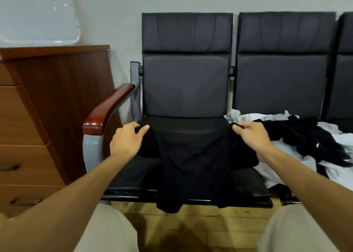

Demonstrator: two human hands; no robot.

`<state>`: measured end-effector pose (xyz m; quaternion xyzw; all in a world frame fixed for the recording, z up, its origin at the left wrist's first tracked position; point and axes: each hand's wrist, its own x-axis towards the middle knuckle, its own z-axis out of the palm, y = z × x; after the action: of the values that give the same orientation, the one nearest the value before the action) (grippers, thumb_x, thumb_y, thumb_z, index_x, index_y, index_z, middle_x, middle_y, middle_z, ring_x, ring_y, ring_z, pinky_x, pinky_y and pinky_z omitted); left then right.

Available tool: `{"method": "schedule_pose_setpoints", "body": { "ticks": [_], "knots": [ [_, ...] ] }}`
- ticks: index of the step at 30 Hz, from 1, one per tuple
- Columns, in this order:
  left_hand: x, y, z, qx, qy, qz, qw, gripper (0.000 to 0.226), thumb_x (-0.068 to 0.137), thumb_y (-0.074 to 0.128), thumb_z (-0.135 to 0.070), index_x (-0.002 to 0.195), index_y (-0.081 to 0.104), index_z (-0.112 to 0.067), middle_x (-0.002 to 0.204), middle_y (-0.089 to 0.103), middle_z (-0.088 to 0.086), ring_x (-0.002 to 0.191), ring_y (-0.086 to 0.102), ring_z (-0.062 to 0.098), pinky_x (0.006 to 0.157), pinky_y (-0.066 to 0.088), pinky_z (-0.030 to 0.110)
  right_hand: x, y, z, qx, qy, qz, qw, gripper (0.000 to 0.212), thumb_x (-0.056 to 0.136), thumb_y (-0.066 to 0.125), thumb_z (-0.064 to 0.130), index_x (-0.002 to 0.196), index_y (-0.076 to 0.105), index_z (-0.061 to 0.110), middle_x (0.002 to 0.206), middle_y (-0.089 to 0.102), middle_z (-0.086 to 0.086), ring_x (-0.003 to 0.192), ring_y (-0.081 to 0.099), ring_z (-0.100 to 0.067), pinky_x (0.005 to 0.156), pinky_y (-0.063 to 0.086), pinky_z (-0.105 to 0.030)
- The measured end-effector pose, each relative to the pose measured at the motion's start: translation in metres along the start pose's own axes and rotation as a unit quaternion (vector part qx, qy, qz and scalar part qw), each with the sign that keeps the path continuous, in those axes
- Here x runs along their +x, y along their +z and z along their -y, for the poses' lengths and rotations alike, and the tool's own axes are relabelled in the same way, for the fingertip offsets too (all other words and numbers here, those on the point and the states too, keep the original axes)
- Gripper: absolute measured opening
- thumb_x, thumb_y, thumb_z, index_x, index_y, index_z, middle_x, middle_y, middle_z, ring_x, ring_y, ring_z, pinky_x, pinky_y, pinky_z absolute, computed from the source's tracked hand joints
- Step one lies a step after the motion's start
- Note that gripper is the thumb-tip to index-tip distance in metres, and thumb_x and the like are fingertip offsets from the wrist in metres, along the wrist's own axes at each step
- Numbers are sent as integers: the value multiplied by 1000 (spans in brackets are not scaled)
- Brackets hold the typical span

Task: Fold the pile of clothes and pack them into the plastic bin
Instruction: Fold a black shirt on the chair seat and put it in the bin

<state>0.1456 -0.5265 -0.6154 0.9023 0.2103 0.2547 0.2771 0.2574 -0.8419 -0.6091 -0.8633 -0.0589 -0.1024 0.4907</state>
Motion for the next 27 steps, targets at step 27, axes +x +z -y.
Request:
{"method": "schedule_pose_setpoints", "body": {
  "ticks": [27],
  "knots": [
    [26,-157,-144,-305,-53,63,949,21,100,47,-23,93,61,-9,95,63,12,90,62,30,65,45,30,-5,-122,168,32,-68,-175,982,17,91,62,38,96,73,27,94,70,4,101,64,-22,83,52,-36]
  ]
}}
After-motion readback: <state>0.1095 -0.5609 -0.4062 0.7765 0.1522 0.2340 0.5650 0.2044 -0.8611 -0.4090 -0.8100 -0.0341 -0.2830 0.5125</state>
